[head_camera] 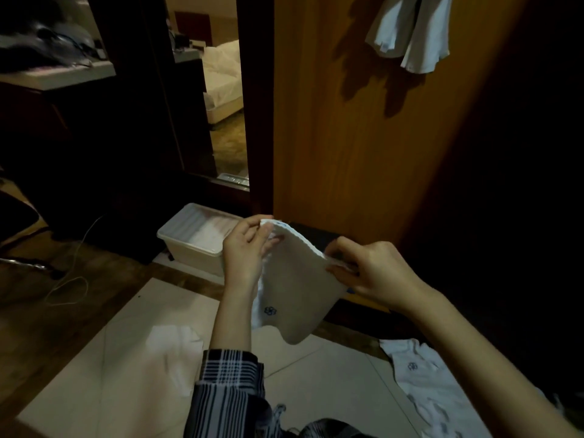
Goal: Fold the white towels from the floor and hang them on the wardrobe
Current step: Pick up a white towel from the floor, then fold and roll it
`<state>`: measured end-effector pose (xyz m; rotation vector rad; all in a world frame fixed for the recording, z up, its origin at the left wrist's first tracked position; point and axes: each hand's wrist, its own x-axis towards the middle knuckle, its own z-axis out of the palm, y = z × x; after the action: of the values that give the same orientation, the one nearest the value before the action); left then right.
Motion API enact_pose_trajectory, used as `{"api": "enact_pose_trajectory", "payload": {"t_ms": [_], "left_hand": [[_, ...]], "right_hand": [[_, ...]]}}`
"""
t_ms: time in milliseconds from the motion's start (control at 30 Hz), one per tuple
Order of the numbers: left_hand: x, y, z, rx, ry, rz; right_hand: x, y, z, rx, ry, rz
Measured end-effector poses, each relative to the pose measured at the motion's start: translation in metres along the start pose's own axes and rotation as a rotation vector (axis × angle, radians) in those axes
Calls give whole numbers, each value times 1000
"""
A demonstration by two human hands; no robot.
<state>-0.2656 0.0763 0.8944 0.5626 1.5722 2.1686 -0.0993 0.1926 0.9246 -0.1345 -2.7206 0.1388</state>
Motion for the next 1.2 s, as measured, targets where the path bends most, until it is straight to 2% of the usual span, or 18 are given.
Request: {"api": "enact_pose_trajectory", "payload": {"t_ms": [133,200,333,533,600,767,833,933,1033,1200], "left_hand": [[-2,-3,3,201,-87,29],[-5,-3,6,264,-157,27],[-10,3,12,331,-320,32],[-8,8,13,258,-295,-9],[-8,11,13,192,-270,-33],[-8,19,15,-5,-217,-74],[-10,24,18,-53,-214,-80],[-16,32,21,-39,-220,-40],[-17,38,21,-12,-226,-33],[-18,43,26,-59,-244,-64]], "right_hand": [[-3,-3,1,-115,-273,-114],[-3,-10,-1,-97,-402,-146],[2,-15,-2,-16,-457,-195],[12,-6,-9,-65,-385,-264],[12,1,-12,-73,-284,-251],[22,15,-16,27,72,-75],[28,16,-17,86,155,-56],[38,10,-25,85,218,-164],[47,3,-31,-37,253,-248],[52,9,-32,-216,284,-149]]}}
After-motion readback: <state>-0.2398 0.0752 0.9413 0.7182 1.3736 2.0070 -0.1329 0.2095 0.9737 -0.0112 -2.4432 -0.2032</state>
